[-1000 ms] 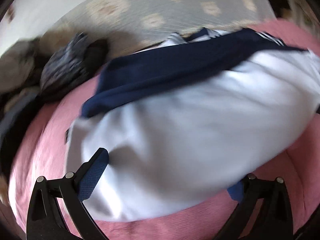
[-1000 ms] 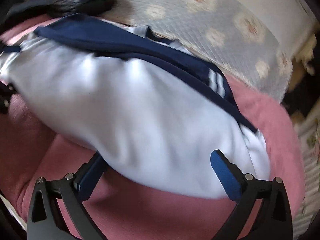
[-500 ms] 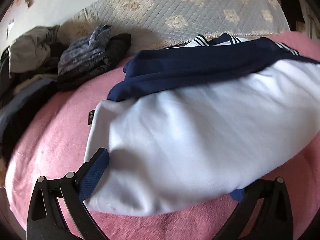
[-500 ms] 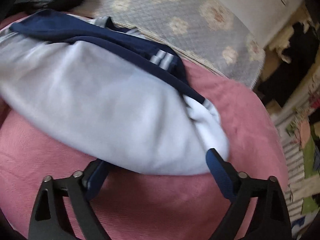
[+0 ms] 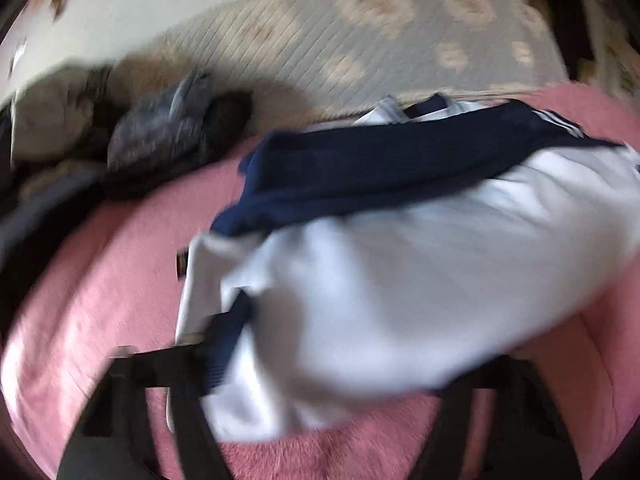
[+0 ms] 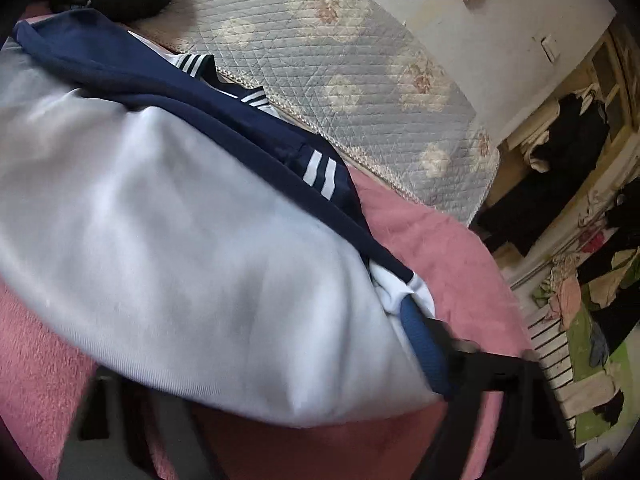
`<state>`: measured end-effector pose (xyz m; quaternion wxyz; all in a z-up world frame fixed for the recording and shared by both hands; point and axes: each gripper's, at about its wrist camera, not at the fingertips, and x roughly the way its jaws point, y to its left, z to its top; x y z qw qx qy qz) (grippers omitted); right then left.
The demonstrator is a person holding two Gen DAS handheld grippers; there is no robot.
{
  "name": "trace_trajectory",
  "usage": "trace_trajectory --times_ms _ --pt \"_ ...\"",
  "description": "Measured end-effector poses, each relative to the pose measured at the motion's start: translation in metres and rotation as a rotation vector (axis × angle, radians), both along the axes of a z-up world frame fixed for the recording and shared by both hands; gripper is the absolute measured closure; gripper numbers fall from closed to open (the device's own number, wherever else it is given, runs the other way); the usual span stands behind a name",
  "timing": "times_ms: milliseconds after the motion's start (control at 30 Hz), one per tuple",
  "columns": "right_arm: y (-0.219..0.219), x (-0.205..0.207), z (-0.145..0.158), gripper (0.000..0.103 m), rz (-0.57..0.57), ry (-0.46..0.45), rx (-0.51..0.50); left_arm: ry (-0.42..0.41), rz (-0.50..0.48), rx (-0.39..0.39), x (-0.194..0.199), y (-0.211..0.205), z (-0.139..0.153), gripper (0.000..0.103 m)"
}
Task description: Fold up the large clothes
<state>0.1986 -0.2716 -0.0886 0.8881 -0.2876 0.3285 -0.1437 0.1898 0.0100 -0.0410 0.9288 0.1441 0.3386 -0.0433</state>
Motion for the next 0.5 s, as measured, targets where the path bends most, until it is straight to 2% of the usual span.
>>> trace_trajectory --times_ms 33,67,167,233,267,333,433,500 --pt "-0.005 -0.003 0.002 0.08 -0.006 0.0 0.02 -0.005 -0.031 0.028 -0.008 -0.007 0.004 0.065" --pt "-0.008 -0.009 0.008 0.088 0.003 -0.022 0.051 -0.009 -0.054 0.056 -0.016 -0.012 0.007 0.072" --pt "-0.012 -0.027 0.032 0.09 0.025 -0.089 0.137 -0.037 -0.093 0.105 -0.04 -0.014 0.016 0.075" --pt "-0.02 -0.039 0.048 0.09 0.027 -0.1 0.253 -0.005 -0.075 0.057 -0.046 -0.003 0.022 0.075" --pt "-0.024 -0.046 0.055 0.09 0.042 -0.092 0.31 0.011 -0.067 0.006 -0.049 0.005 0.028 0.075" --pt "-0.028 -0.061 0.064 0.09 0.074 -0.087 0.365 0.03 -0.07 -0.068 -0.053 0.018 0.042 0.075" --pt "-0.026 -0.073 0.072 0.09 0.097 -0.098 0.357 0.037 -0.089 -0.065 -0.051 0.016 0.064 0.075" --pt "-0.034 -0.062 0.084 0.089 0.082 -0.083 0.408 0.043 -0.097 -0.071 -0.039 0.012 0.081 0.074"
